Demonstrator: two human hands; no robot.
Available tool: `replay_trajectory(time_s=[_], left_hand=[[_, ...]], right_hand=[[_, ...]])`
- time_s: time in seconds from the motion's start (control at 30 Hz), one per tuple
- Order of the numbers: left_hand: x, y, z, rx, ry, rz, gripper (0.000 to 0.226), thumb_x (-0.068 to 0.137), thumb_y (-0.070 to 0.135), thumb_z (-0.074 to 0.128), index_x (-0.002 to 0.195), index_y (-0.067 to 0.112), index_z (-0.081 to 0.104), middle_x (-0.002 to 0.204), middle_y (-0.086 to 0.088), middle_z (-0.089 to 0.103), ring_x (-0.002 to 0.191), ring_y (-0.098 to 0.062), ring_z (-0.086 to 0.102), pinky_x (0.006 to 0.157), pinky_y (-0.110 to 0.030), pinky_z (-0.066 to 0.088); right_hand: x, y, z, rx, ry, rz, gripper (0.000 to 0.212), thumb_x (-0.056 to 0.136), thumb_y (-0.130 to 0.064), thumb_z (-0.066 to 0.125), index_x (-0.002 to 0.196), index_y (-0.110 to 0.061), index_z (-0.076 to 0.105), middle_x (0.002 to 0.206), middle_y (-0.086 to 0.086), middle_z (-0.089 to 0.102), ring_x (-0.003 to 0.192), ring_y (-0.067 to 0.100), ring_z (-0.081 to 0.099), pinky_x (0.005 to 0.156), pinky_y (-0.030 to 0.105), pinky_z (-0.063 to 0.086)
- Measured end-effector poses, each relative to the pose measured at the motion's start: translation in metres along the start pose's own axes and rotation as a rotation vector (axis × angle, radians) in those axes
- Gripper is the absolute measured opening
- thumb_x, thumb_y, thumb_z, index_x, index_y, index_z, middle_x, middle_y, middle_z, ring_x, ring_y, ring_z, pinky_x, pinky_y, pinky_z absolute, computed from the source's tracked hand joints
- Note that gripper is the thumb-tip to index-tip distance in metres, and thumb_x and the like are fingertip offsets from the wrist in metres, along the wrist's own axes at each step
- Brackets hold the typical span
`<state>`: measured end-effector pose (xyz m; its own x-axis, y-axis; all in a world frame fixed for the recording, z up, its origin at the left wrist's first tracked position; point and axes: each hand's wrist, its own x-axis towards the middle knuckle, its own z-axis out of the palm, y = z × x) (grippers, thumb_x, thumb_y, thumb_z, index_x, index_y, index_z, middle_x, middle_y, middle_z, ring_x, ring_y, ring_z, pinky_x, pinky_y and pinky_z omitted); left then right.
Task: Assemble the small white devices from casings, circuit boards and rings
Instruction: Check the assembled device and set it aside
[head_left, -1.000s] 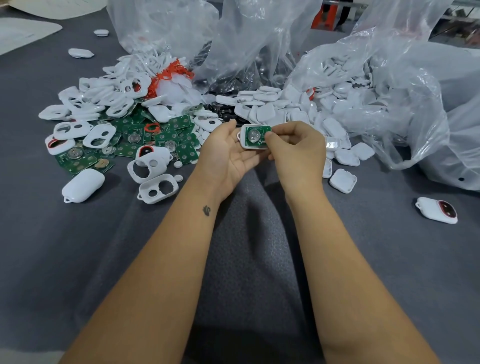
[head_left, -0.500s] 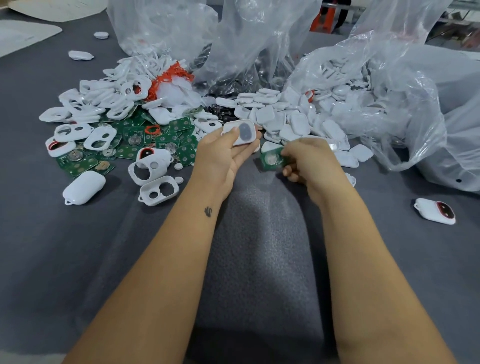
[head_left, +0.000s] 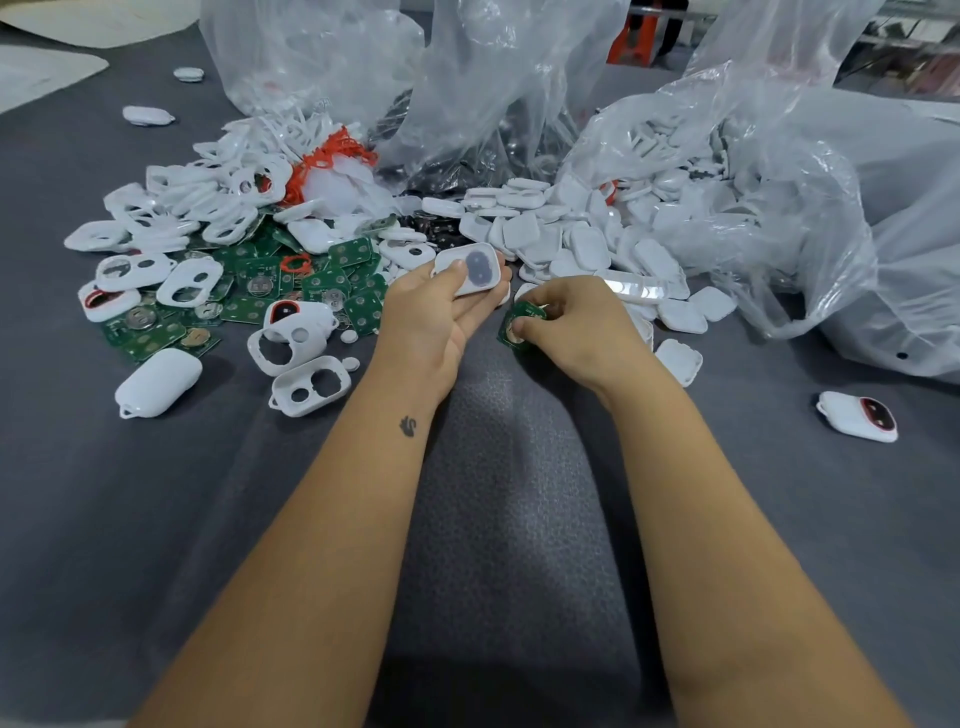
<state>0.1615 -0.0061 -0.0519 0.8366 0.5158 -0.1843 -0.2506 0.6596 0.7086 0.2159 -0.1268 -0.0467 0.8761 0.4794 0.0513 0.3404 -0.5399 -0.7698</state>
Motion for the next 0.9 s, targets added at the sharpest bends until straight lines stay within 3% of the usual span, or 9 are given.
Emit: replay_trajectory(time_s=[0.1,0.2,0.37,0.43,0.53,0.67,0.8,0.9], left_hand=[[0.000,-0.001,0.000,-0.005,-0.002,0.004,0.034,0.100,-0.004,0.044,0.131,-0.016,0.040,0.107,-0.032,0.064,0.073,-0.026,0.073,0.069,-0.032,0.061],[0.001,-0.002,-0.002,-0.018,0.000,0.012,0.041,0.099,-0.004,0.044,0.137,-0.016,0.034,0.100,-0.029,0.065,0.074,-0.026,0.074,0.067,-0.031,0.061],[0.000,-0.001,-0.004,0.010,-0.046,0.007,0.016,0.100,-0.004,0.042,0.104,-0.011,0.055,0.091,-0.024,0.068,0.075,-0.025,0.074,0.067,-0.029,0.060],[-0.001,-0.001,-0.004,0.009,-0.042,0.013,0.015,0.100,-0.004,0.042,0.103,-0.010,0.055,0.091,-0.023,0.069,0.074,-0.024,0.074,0.066,-0.028,0.060],[-0.003,-0.001,-0.004,-0.004,-0.039,0.017,0.015,0.100,-0.004,0.042,0.106,-0.011,0.054,0.092,-0.024,0.067,0.074,-0.025,0.073,0.067,-0.029,0.060],[-0.004,0.000,-0.003,-0.034,-0.027,0.018,0.015,0.100,-0.004,0.042,0.109,-0.011,0.052,0.092,-0.026,0.066,0.075,-0.025,0.072,0.069,-0.030,0.061],[-0.004,-0.001,-0.004,-0.036,-0.031,0.022,0.016,0.100,-0.004,0.042,0.109,-0.011,0.052,0.094,-0.026,0.066,0.076,-0.025,0.072,0.069,-0.030,0.061],[-0.004,-0.001,-0.005,-0.041,-0.024,0.025,0.019,0.100,-0.004,0.042,0.115,-0.013,0.050,0.095,-0.026,0.066,0.076,-0.026,0.072,0.069,-0.030,0.060]], right_hand=[[0.001,0.002,0.001,-0.111,0.019,-0.013,0.018,0.085,-0.018,0.068,0.082,0.000,0.068,0.067,0.007,0.057,0.063,0.017,0.048,0.056,0.028,0.036],[-0.002,0.001,0.009,-0.228,0.070,-0.036,0.014,0.092,-0.020,0.061,0.093,-0.007,0.057,0.080,0.002,0.053,0.079,0.020,0.047,0.065,0.028,0.030],[-0.011,-0.003,0.018,-0.333,0.163,-0.206,0.005,0.092,-0.011,0.055,0.091,-0.010,0.050,0.084,0.002,0.047,0.078,0.019,0.040,0.059,0.028,0.017],[-0.012,-0.004,0.020,-0.359,0.171,-0.221,0.007,0.090,-0.008,0.053,0.088,-0.011,0.047,0.083,0.002,0.045,0.076,0.019,0.039,0.058,0.030,0.015],[-0.013,-0.005,0.022,-0.344,0.185,-0.205,0.008,0.088,-0.004,0.050,0.087,-0.012,0.048,0.078,0.001,0.046,0.074,0.021,0.040,0.058,0.030,0.016],[-0.016,-0.006,0.024,-0.306,0.211,-0.228,0.013,0.083,0.001,0.047,0.085,-0.012,0.050,0.075,0.002,0.052,0.075,0.023,0.046,0.060,0.036,0.035],[-0.016,-0.004,0.024,-0.288,0.230,-0.226,0.017,0.083,0.001,0.047,0.079,-0.016,0.047,0.065,-0.011,0.041,0.070,0.019,0.042,0.057,0.033,0.025],[-0.014,-0.003,0.025,-0.294,0.243,-0.208,0.013,0.083,-0.001,0.050,0.080,-0.013,0.050,0.070,-0.004,0.043,0.073,0.019,0.041,0.058,0.033,0.021]])
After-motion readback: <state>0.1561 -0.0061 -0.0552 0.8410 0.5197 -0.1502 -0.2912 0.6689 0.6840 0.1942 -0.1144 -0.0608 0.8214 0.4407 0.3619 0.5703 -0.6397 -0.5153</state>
